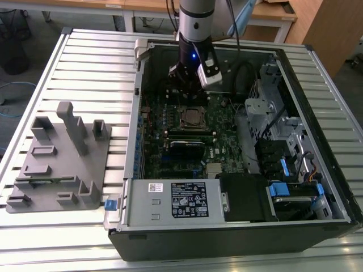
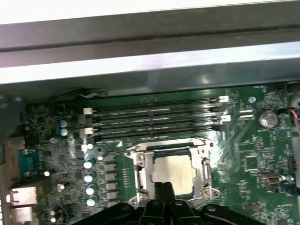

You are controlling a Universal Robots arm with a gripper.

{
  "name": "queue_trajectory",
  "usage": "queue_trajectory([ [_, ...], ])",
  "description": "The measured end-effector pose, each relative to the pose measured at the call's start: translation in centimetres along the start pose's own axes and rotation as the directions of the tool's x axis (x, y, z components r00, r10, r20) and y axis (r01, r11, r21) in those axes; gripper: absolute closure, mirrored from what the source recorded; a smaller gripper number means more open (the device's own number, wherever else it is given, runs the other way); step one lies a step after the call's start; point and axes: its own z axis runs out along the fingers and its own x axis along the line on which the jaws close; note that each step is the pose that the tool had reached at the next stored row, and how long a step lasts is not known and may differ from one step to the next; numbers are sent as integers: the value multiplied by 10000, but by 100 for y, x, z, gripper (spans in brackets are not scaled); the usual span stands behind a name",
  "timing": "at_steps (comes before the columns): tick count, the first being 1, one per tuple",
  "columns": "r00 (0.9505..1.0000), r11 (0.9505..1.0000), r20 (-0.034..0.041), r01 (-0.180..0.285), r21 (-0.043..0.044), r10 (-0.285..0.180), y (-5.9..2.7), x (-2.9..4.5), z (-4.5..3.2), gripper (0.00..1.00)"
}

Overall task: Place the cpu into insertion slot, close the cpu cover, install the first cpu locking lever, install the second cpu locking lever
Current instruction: 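Install the first cpu locking lever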

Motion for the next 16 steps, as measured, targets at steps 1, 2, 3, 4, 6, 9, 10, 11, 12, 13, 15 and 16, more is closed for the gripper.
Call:
queue_trajectory([
  [1,10000,10000,0,0,0,0,-1,24,0,90],
  [2,10000,10000,0,-1,0,1,-3,48,0,90],
  [3,10000,10000,0,-1,1,1,-5,73,0,90],
  [4,10000,10000,0,0,2,0,-7,96,0,90],
  [6,10000,10000,1,0,5,0,-10,140,0,90],
  [9,10000,10000,3,0,27,-1,-13,183,0,90],
  [10,10000,10000,2,1,32,-1,-14,187,-1,90],
  [11,10000,10000,3,2,32,-2,-14,187,-1,90],
  [12,10000,10000,3,3,32,-3,-14,187,-1,90],
  [13,10000,10000,3,3,33,-3,-15,187,-4,90],
  [15,10000,10000,4,1,31,-1,-14,187,-17,90],
  [16,10000,10000,4,1,31,-1,-13,186,-30,90],
])
